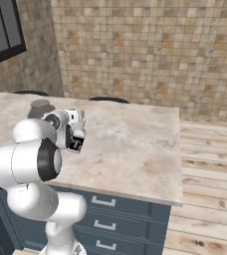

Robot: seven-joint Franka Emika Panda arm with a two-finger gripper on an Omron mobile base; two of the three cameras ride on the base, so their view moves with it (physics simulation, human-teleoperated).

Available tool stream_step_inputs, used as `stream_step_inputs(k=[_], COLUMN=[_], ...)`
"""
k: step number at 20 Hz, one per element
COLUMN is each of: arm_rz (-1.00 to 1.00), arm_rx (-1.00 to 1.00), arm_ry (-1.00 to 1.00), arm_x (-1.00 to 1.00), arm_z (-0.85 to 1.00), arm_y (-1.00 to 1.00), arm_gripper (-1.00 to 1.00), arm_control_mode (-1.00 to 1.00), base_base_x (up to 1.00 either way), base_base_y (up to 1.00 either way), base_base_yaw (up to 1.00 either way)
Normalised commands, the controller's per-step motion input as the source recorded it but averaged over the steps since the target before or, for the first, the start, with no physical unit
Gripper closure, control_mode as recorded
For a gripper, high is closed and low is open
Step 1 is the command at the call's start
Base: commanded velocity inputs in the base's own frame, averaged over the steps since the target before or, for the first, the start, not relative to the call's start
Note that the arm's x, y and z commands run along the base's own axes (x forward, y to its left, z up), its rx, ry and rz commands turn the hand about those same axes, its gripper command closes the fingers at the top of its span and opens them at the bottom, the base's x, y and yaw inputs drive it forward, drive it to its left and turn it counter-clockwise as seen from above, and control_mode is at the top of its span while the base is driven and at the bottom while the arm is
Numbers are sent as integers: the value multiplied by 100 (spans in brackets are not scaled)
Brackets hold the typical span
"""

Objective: Open the cabinet directly in front. Then move the liquor and the cup to the dining counter with the jar on it.

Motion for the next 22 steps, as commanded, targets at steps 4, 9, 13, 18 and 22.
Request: stream_step_inputs(k=[4,9,13,18,22], arm_rz=[-10,-10,-11,-9,-13], arm_rx=[1,0,5,3,5], arm_ry=[11,26,41,9,-18], arm_x=[-23,-39,-95,-100,-100], arm_z=[100,100,100,34,-1], arm_y=[8,1,-21,-41,-48], arm_gripper=[-100,-100,-100,-100,-100], arm_control_mode=[-100,-100,-100,-100,-100], base_base_x=[0,0,0,0,0], base_base_y=[0,0,0,0,0], base_base_yaw=[0,0,0,0,0])
